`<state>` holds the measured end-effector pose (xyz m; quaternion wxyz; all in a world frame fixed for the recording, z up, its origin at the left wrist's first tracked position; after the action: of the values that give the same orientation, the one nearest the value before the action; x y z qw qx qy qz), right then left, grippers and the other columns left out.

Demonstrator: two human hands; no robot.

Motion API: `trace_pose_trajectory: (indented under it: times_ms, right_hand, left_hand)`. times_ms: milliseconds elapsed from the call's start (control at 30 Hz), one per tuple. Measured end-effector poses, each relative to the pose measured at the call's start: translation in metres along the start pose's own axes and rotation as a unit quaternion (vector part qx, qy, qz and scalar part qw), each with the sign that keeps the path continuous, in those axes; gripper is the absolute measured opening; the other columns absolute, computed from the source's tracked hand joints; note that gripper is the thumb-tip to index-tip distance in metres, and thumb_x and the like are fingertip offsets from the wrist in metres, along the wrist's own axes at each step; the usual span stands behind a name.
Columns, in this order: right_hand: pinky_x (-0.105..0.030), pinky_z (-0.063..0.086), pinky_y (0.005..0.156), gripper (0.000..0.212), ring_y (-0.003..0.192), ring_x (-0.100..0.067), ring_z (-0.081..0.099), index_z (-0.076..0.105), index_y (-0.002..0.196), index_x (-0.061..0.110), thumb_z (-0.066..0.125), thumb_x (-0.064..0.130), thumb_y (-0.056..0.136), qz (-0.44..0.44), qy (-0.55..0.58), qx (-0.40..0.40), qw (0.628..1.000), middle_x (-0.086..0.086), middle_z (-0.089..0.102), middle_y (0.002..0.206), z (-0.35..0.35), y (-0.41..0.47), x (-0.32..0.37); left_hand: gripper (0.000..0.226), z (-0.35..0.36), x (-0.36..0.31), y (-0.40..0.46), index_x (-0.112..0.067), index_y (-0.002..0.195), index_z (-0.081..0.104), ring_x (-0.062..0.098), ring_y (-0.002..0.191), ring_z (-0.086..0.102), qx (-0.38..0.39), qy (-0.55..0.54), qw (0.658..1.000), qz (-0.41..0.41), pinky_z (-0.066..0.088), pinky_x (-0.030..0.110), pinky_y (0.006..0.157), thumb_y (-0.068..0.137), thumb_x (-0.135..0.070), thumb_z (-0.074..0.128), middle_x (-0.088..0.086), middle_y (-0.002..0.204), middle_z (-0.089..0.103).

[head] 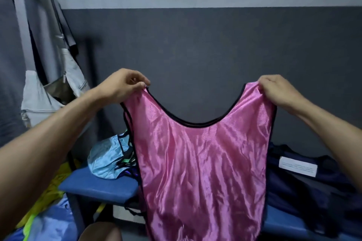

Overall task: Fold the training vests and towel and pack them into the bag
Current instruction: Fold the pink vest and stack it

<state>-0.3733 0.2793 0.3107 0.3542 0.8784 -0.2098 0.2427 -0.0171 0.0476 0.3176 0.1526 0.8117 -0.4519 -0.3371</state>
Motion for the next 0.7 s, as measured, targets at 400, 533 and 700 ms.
trace_pose_trajectory:
  times_ms: [400,533,700]
  right_hand:
    - [-0.027,0.047,0.066,0.018,0.074,-0.010,0.063,0.075,0.089,0.019,0.073,0.036,0.093,-0.097,0.012,-0.020,0.995,0.003,0.073,0.085,-0.012,-0.011,0.016]
    - [-0.027,0.047,0.066,0.015,0.068,-0.002,0.060,0.075,0.087,0.020,0.074,0.034,0.093,-0.100,0.046,-0.021,0.994,0.006,0.071,0.081,-0.013,-0.007,0.020]
    - [-0.029,0.049,0.066,0.014,0.067,-0.007,0.059,0.072,0.085,0.018,0.070,0.026,0.097,-0.091,0.075,0.016,0.993,0.004,0.068,0.078,-0.011,0.003,0.017]
  left_hand:
    - [0.033,-0.006,-0.005,-0.001,-0.019,0.122,0.074,0.013,0.084,0.068,0.078,0.146,0.986,0.028,0.051,0.024,0.083,0.093,-0.006,0.068,-0.001,0.096,0.074]
    - [0.022,-0.008,-0.010,0.000,-0.013,0.108,0.078,0.028,0.087,0.064,0.061,0.239,0.966,0.073,0.040,0.025,0.076,0.091,-0.004,0.068,0.002,0.089,0.062]
    - [0.006,-0.017,-0.008,0.001,-0.010,0.094,0.073,0.021,0.082,0.064,0.069,0.145,0.987,0.019,0.047,0.032,0.076,0.096,-0.013,0.068,0.003,0.087,0.071]
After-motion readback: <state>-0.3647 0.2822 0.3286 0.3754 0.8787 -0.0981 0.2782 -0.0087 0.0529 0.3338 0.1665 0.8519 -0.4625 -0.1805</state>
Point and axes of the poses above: each hand's wrist, its own y-axis towards the middle knuckle, its own z-axis out of the palm, x = y × z, the point moved 5 cm from there along y, towards the middle knuckle
